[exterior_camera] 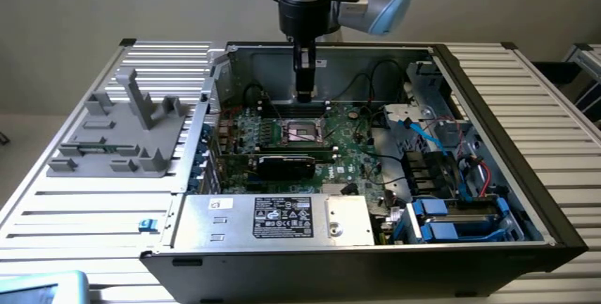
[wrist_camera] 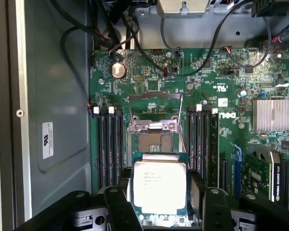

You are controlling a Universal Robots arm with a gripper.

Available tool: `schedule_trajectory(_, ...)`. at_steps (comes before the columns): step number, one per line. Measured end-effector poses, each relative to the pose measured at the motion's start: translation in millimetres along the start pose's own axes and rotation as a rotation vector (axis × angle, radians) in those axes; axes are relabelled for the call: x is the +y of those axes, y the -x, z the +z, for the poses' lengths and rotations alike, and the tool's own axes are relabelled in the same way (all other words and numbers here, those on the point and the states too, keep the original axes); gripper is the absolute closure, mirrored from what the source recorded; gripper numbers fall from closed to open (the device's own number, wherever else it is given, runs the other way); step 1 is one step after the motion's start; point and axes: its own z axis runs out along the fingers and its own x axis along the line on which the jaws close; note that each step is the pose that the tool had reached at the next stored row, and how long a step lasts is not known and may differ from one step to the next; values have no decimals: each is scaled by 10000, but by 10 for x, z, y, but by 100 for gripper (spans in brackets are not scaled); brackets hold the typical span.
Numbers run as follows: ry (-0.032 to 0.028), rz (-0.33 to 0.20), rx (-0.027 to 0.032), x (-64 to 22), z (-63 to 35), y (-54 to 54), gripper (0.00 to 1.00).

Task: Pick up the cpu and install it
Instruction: 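Place the cpu into insertion slot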

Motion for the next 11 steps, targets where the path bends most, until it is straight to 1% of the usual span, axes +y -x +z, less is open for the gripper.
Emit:
schedule_trajectory(5, 0, 33, 35, 2, 91, 13, 44)
schedule_trajectory(11, 0, 80, 48, 2, 199, 24, 44)
